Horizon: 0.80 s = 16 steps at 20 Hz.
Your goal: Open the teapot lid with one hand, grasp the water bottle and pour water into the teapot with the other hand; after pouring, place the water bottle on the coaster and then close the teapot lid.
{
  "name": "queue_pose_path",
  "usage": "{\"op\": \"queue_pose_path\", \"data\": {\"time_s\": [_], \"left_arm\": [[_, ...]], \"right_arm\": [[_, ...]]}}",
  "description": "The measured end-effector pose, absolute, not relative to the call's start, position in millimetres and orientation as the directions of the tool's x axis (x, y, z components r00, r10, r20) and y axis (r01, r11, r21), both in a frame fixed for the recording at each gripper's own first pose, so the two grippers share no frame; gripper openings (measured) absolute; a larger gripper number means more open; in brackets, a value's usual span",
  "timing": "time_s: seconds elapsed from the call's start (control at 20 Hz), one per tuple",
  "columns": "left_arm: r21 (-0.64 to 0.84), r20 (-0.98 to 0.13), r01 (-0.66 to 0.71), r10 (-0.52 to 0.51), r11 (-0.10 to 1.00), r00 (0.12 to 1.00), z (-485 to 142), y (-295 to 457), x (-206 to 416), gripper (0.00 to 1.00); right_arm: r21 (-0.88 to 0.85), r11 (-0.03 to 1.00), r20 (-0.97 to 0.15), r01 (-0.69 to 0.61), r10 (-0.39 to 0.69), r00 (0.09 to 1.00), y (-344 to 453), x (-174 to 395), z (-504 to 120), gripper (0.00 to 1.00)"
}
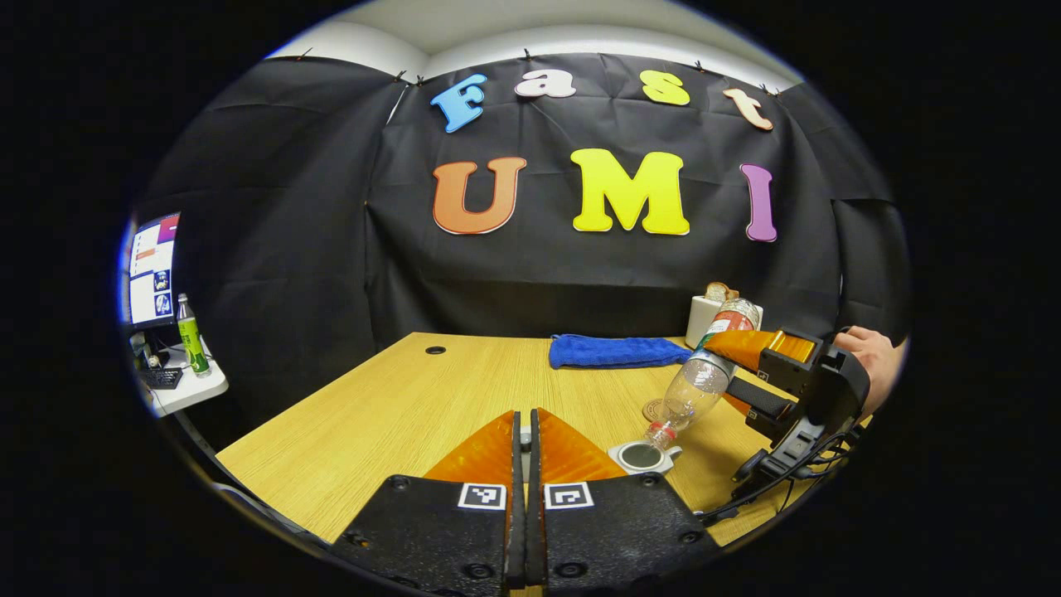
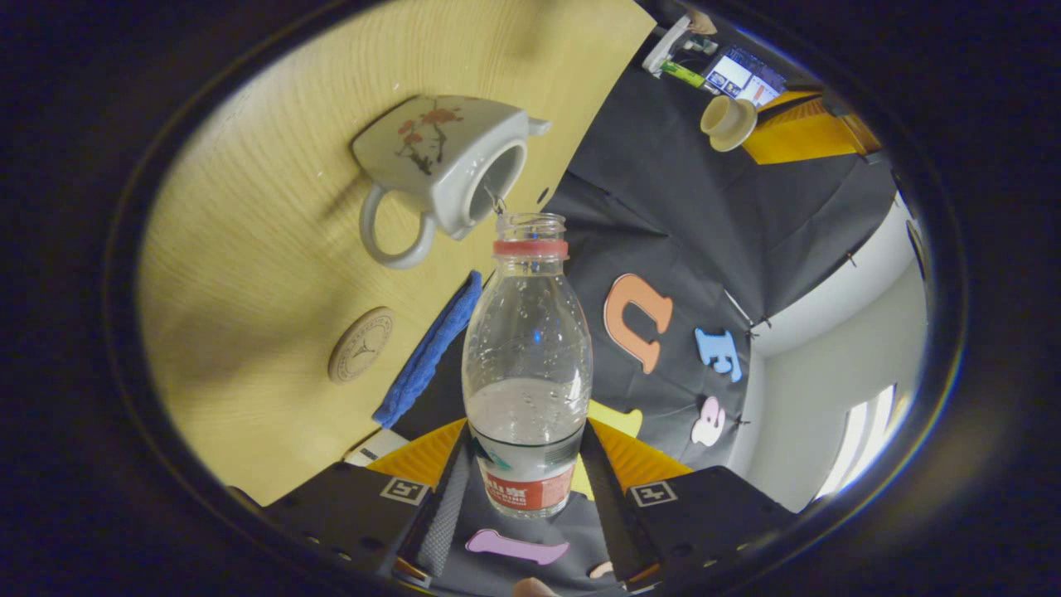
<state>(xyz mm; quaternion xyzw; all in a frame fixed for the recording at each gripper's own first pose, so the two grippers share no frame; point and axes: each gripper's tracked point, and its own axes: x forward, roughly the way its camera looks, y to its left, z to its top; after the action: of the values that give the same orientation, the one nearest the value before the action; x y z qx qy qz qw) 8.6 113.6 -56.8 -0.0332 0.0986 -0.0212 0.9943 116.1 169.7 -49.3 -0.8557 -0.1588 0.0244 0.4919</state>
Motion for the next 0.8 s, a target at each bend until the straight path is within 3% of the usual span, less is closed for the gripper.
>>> {"op": "queue_pose_path", "data": {"time_s": [0.55,0.8], "left_arm": [[-0.072,-0.192,0.031,-0.044,0.997,0.98,-55.2,116.6,7.4,0.03],[-0.078,-0.185,0.024,-0.039,0.997,0.982,-53.0,118.4,7.2,0.03]], "right_arm": [[-0.834,-0.48,0.125,0.273,0.317,0.94,176.6,114.4,-46.0,0.73],[-0.924,-0.348,0.064,0.158,0.269,0.961,169.3,115.8,-59.9,0.72]]}}
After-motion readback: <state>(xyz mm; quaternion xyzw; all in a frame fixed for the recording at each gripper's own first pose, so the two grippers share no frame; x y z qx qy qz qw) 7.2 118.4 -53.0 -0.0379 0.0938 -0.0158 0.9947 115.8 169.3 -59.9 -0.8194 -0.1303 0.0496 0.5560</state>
